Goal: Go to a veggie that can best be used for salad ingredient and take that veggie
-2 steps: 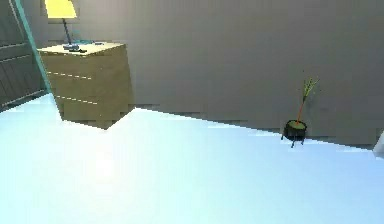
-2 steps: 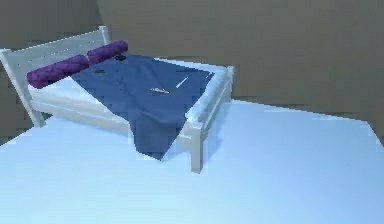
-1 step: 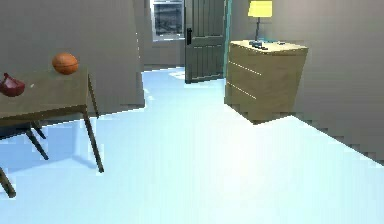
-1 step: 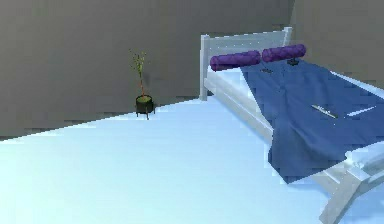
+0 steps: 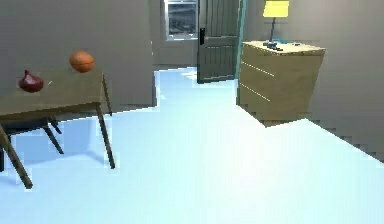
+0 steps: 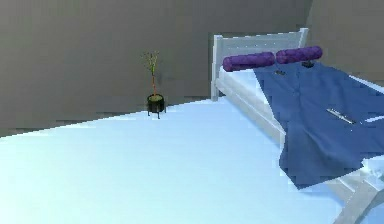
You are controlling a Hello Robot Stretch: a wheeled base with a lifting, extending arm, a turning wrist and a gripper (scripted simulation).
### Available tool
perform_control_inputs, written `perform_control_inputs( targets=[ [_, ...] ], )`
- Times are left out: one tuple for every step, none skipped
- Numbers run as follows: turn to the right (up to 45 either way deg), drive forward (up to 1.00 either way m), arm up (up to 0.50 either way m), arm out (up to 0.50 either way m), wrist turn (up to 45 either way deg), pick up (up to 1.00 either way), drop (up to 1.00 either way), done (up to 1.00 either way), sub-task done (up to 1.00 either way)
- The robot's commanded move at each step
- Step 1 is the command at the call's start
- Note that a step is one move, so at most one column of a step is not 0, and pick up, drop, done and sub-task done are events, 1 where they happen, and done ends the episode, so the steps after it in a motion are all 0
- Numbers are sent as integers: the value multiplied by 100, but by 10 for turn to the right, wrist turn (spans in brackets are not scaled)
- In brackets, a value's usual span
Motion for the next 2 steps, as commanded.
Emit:
perform_control_inputs(
  targets=[
    [0,100,0,0,0,0,0,0,0],
    [-30,0,0,0,0,0,0,0,0]
  ],
)
